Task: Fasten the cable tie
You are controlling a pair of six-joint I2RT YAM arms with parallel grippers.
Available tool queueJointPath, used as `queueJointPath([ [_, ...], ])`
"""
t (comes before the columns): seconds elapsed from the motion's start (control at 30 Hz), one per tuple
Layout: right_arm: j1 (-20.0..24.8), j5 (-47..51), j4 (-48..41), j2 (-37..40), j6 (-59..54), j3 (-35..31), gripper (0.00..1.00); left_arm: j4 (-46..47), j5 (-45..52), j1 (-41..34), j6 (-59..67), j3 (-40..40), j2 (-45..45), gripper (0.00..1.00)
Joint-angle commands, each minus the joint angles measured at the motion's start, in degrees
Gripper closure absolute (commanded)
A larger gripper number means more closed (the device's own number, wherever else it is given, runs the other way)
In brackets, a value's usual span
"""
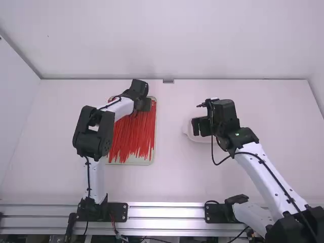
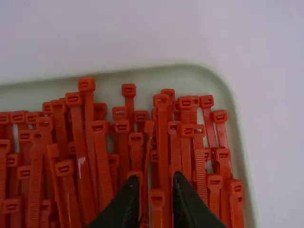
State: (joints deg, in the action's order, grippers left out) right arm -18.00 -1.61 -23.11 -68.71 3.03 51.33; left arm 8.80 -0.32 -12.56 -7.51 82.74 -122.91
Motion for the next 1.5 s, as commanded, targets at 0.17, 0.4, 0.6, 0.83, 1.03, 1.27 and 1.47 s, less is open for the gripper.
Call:
queueJointPath([
  [0.17, 0.0, -0.1, 0.0, 0.9, 0.0, -0.3, 0.02, -0.7, -0.8, -0.5, 0.9, -2.6, -0.8, 0.79],
  [0.4, 0.0, -0.1, -0.1, 0.9, 0.0, -0.3, 0.02, -0.7, -0.7, -0.6, 0.9, -2.7, -0.8, 0.79],
  [0.6, 0.0, -0.1, 0.0, 0.9, 0.0, -0.3, 0.02, -1.6, -0.7, -0.6, 0.9, -2.7, -0.8, 0.79],
  [0.83, 0.0, -0.1, -0.1, 0.9, -0.1, -0.3, 0.02, -1.8, -0.8, -0.6, 0.9, -2.7, -0.9, 0.8],
  [1.03, 0.0, -0.1, -0.1, 0.9, 0.0, -0.3, 0.02, -2.1, -0.8, -0.6, 0.9, -2.7, -0.9, 0.8],
  [1.27, 0.0, -0.1, -0.1, 0.9, 0.0, -0.3, 0.02, -2.7, -0.7, -0.6, 1.6, -2.7, -0.9, 0.8],
  [1.47, 0.0, -0.1, -0.1, 0.9, 0.0, -0.3, 0.02, -2.6, -0.7, -0.6, 1.5, -2.7, -0.9, 0.8],
])
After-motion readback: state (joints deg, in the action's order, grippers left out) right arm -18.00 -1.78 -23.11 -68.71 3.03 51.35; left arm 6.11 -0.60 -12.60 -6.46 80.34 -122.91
